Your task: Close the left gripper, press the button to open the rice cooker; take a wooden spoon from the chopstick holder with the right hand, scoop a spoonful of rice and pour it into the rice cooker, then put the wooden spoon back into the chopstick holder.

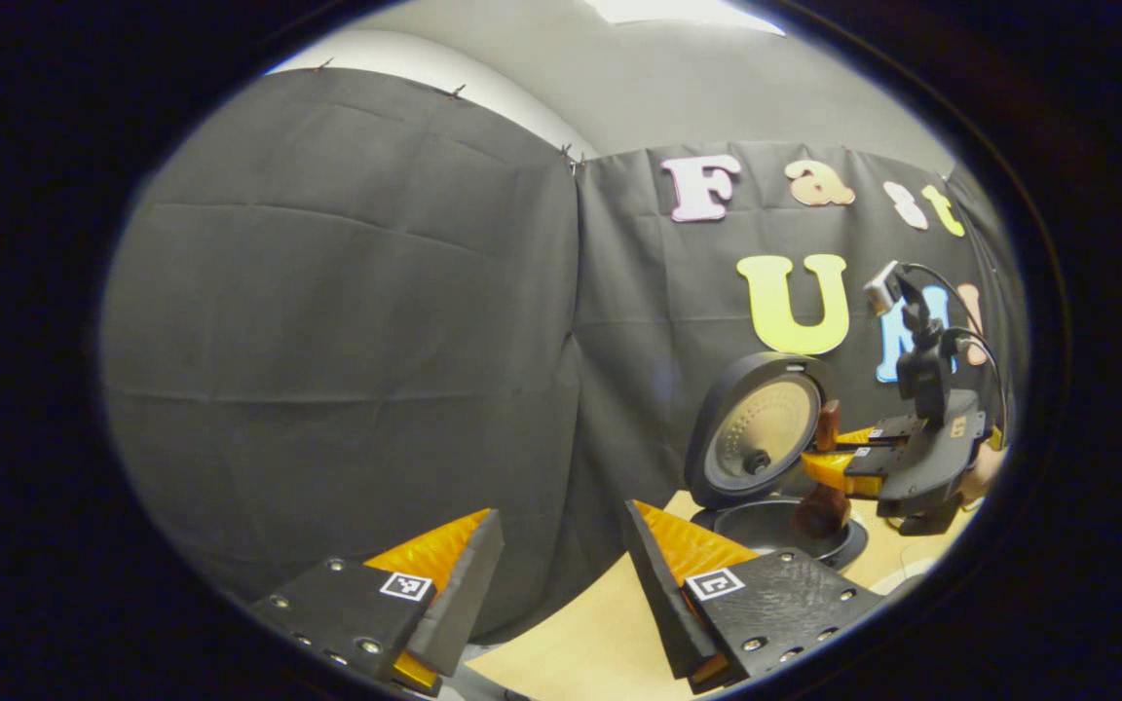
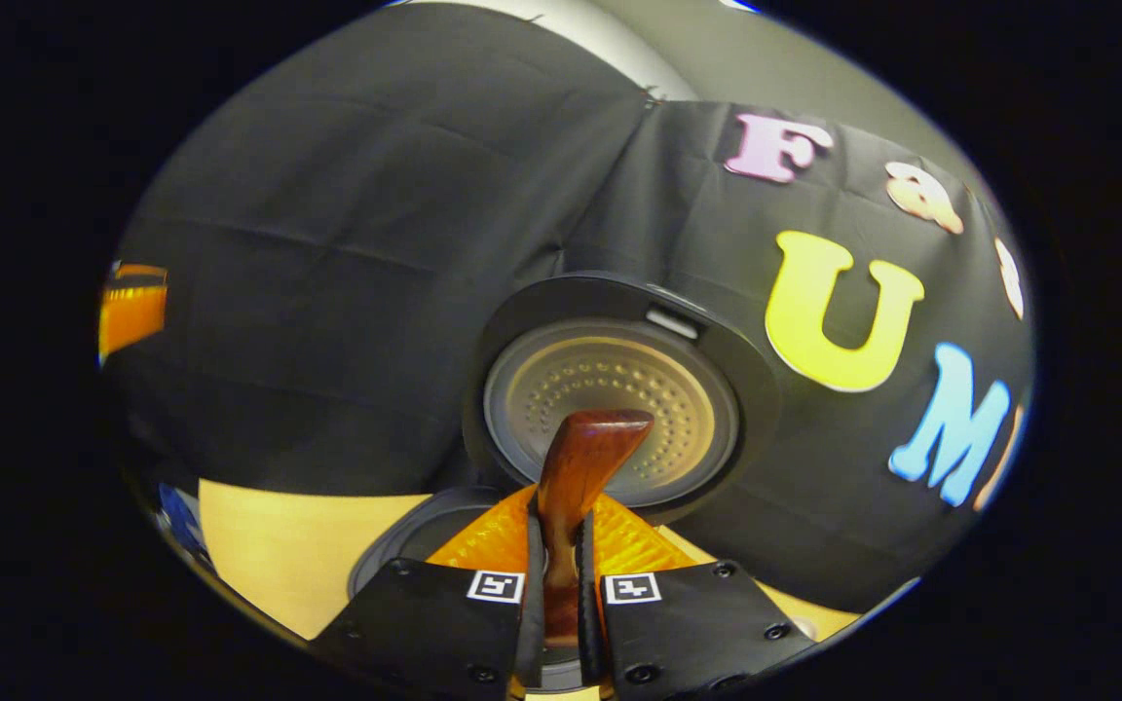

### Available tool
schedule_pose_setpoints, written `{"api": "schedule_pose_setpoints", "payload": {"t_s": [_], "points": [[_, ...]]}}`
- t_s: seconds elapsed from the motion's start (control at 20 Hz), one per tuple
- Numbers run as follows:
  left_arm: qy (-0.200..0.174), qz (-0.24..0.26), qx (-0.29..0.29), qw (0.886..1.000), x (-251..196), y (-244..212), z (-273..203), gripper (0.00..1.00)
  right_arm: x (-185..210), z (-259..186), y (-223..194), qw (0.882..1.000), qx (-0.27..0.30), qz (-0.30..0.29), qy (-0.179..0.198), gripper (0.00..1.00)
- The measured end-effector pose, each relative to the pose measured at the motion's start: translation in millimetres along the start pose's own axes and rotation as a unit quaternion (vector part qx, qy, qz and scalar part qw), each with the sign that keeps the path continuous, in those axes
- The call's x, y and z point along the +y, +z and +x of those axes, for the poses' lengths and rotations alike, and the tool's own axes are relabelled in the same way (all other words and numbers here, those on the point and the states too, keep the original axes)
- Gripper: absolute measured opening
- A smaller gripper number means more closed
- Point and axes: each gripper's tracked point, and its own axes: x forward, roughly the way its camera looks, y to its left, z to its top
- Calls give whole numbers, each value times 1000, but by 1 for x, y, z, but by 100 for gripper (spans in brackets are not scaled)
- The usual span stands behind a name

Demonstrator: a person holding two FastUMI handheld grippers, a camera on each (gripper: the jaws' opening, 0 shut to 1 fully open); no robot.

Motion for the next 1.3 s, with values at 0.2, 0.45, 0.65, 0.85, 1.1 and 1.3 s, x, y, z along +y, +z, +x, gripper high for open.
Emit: {"api": "schedule_pose_setpoints", "payload": {"t_s": [0.2,0.45,0.65,0.85,1.1,1.3], "points": [[-16,-3,-7,1000,-14,8,5,79,-29,-23,16,989,-12,147,-1,16],[-50,3,-19,999,-49,18,11,78,-82,-59,26,970,-30,238,-43,13],[-78,-1,-25,997,-78,27,17,78,-123,-93,13,957,-29,274,-87,16],[-110,-3,-34,993,-114,37,21,78,-167,-134,-11,947,-26,286,-141,12],[-147,-4,-42,988,-154,47,21,78,-219,-189,-37,930,-26,301,-208,12],[-168,-4,-45,985,-177,53,18,78,-254,-232,-58,914,-27,313,-255,12]]}}
